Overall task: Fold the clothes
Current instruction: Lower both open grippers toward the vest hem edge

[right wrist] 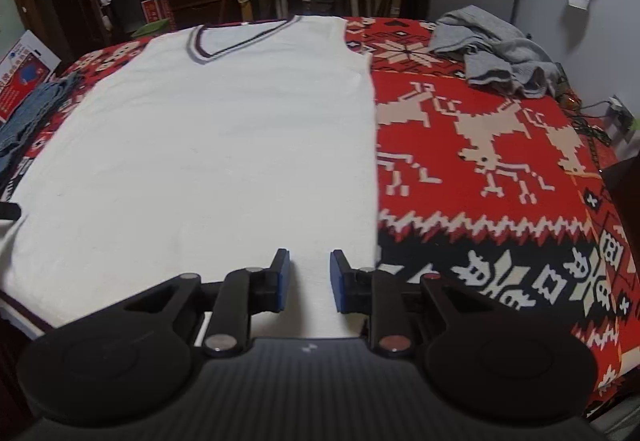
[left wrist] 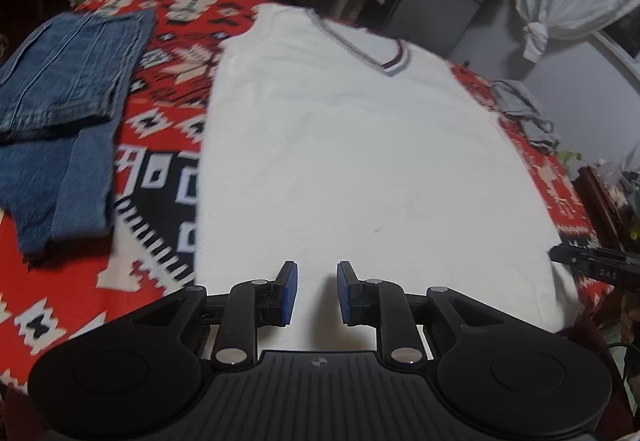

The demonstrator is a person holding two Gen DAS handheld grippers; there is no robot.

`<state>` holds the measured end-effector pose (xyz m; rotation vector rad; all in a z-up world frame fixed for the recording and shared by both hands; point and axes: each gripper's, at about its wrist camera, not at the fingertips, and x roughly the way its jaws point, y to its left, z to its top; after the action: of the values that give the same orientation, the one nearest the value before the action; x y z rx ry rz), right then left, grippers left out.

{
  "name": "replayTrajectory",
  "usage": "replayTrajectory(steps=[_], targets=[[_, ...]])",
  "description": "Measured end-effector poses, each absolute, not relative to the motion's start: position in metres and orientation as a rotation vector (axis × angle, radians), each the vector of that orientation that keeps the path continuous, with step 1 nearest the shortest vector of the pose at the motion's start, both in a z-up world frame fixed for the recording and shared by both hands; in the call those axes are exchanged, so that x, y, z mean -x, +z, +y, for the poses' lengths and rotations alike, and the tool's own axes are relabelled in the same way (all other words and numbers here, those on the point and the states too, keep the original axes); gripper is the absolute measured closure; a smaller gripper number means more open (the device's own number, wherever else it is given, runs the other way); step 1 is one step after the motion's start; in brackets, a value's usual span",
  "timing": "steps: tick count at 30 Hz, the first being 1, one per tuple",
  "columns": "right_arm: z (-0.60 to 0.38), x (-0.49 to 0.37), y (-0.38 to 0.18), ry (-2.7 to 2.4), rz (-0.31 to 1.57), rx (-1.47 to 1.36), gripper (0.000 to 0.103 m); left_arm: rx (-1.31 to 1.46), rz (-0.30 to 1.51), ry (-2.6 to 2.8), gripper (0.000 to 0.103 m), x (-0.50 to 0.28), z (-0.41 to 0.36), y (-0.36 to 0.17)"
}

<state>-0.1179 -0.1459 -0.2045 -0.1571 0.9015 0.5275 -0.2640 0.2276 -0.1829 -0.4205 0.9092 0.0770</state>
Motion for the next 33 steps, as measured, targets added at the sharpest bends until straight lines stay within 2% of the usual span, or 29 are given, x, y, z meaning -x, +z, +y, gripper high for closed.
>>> replayTrajectory(steps=[15,27,33], targets=[[-0.172,0.161,-0.196,0.549,1.007,0.094,0.079,0.465,0.977,0.059,0.085,0.305,0.226,-0.18],[-0.152,0.1,-0.202,0.526,0.91,0.078,0.08,0.388,0.878,0.139,0.088,0.251,0.255,-0.18],[-0.15,0.093,-0.208,0.514,0.892,0.083,0.081,0.437,0.854,0.141,0.091,0.255,0.264,-0.189]])
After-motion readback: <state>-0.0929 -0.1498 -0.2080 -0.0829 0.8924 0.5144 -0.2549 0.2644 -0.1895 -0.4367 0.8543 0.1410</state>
